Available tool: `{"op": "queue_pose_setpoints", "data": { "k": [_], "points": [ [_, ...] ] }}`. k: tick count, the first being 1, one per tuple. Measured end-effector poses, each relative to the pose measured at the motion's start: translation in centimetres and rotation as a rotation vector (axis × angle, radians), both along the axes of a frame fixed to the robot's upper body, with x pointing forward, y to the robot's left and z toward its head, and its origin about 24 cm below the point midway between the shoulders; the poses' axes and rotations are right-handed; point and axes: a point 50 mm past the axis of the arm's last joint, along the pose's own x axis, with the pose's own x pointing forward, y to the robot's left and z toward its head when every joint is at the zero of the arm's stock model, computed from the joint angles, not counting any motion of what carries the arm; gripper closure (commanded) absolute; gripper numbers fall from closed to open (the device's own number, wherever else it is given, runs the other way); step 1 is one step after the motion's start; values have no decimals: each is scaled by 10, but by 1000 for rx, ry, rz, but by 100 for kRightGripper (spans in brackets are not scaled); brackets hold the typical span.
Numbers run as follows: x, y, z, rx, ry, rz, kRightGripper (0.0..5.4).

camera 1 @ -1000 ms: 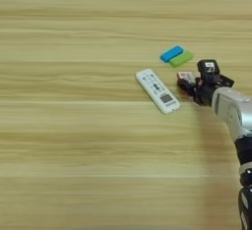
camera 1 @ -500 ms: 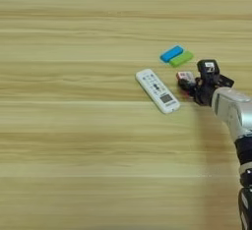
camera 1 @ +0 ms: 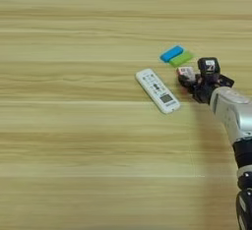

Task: Move the objects on the table

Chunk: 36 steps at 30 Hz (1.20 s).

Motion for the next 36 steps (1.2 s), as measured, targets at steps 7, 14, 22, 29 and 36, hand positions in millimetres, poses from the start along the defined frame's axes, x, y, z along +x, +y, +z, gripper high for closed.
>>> {"op": "queue_pose_setpoints", "data": {
  "k": [7, 14, 22, 29, 36],
  "points": [
    [-1, -10, 14, 19, -77, -66, 331],
    [-5, -36, 25, 44, -121, -173, 331],
    [-11, -64, 26, 35, -111, -273, 331],
    [-18, -94, 31, -8, -125, -371, 331],
    [-21, -103, 26, -33, -100, -396, 331]
  ]
}}
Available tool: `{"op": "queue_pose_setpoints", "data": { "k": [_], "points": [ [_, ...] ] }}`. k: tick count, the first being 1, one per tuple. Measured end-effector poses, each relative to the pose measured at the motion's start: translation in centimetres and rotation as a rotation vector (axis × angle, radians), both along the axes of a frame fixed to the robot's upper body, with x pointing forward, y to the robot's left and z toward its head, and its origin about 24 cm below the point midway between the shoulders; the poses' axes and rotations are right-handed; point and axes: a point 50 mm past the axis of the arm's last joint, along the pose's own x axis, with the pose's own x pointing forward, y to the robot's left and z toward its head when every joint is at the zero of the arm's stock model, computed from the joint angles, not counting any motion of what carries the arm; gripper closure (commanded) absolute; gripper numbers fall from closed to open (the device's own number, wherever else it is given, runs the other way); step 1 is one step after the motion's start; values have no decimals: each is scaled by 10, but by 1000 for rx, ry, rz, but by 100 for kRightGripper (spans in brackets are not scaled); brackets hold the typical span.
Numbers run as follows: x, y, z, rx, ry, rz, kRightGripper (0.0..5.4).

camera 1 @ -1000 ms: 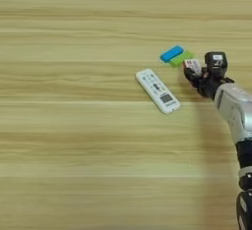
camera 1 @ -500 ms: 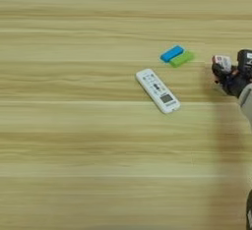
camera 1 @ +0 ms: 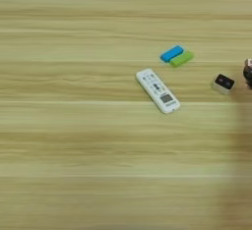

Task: Move the objects on the table

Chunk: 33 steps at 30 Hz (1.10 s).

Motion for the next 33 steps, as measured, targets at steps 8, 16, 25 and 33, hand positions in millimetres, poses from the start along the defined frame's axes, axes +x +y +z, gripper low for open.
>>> {"op": "queue_pose_setpoints", "data": {
  "k": [8, 16, 25, 33],
  "points": [
    [-6, -8, -27, 9, 111, -26, 331],
    [-4, -12, -35, 9, 135, -36, 331],
    [-1, -13, -35, -4, 141, -34, 331],
    [-1, -13, -35, -13, 144, -27, 331]
  ]
}}
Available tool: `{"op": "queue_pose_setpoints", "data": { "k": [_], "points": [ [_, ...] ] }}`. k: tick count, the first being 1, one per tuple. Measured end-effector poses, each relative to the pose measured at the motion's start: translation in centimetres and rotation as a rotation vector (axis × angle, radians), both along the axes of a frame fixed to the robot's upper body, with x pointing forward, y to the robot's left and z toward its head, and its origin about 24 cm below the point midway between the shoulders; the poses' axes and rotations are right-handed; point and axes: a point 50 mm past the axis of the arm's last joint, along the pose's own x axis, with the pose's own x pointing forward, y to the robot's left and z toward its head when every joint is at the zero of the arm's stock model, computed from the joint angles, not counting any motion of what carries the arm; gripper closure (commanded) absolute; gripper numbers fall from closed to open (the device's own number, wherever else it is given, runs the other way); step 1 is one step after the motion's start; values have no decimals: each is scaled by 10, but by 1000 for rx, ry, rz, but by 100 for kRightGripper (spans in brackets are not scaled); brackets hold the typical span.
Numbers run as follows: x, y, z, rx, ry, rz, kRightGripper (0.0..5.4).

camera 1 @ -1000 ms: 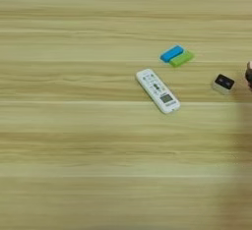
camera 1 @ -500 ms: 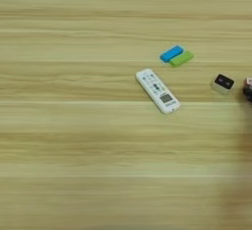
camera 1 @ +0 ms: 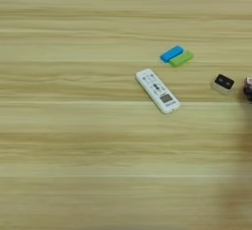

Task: Move the objects on the table

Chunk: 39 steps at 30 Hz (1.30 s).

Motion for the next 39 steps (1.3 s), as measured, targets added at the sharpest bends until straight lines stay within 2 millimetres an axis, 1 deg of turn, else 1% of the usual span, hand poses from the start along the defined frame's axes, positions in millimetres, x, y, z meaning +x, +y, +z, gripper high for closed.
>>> {"op": "queue_pose_setpoints", "data": {
  "k": [16, 17, 22, 26, 27, 30, 31, 37, 39],
  "points": [
    [1, 1, 0, -11, -1, 9, 331],
    [1, 1, 0, -11, -1, 10, 302],
    [1, 2, -1, -15, 3, 16, 252],
    [1, 2, -1, -16, 2, 15, 196],
    [1, 2, 0, -16, 1, 15, 191],
    [2, 2, 1, -19, -6, 16, 148],
    [2, 2, 2, -19, -7, 17, 142],
    [3, 2, 5, -20, -25, 15, 54],
    [3, 1, 8, -23, -38, 10, 41]
  ]
}}
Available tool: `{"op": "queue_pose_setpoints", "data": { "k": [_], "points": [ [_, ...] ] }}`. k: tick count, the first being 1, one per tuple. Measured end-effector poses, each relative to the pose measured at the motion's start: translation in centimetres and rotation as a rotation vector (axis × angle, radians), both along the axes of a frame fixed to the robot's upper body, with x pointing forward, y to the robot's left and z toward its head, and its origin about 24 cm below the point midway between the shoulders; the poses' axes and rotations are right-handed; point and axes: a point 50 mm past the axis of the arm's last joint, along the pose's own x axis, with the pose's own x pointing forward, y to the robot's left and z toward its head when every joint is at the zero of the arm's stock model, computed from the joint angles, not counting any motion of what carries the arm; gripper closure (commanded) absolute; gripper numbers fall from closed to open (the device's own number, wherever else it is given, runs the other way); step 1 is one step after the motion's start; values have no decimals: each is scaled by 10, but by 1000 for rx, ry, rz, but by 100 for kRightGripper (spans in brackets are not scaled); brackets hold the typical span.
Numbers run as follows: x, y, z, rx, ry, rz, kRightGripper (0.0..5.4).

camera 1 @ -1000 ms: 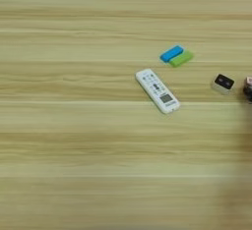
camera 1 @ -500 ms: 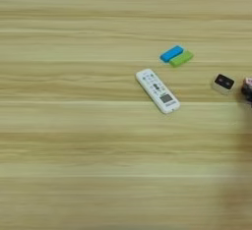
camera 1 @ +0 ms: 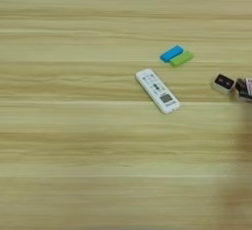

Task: Move the objects on the table

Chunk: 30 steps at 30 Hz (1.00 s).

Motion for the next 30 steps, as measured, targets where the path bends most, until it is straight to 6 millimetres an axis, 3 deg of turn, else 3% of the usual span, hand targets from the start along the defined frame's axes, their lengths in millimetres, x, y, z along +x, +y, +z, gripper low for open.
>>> {"op": "queue_pose_setpoints", "data": {
  "k": [4, 12, 20, 30],
  "points": [
    [0, -2, 5, -7, -22, -20, 2],
    [0, 1, 26, -49, -125, -4, 2],
    [2, 36, 44, -53, -225, 115, 2],
    [7, 76, 33, -22, -185, 247, 2]
  ]
}}
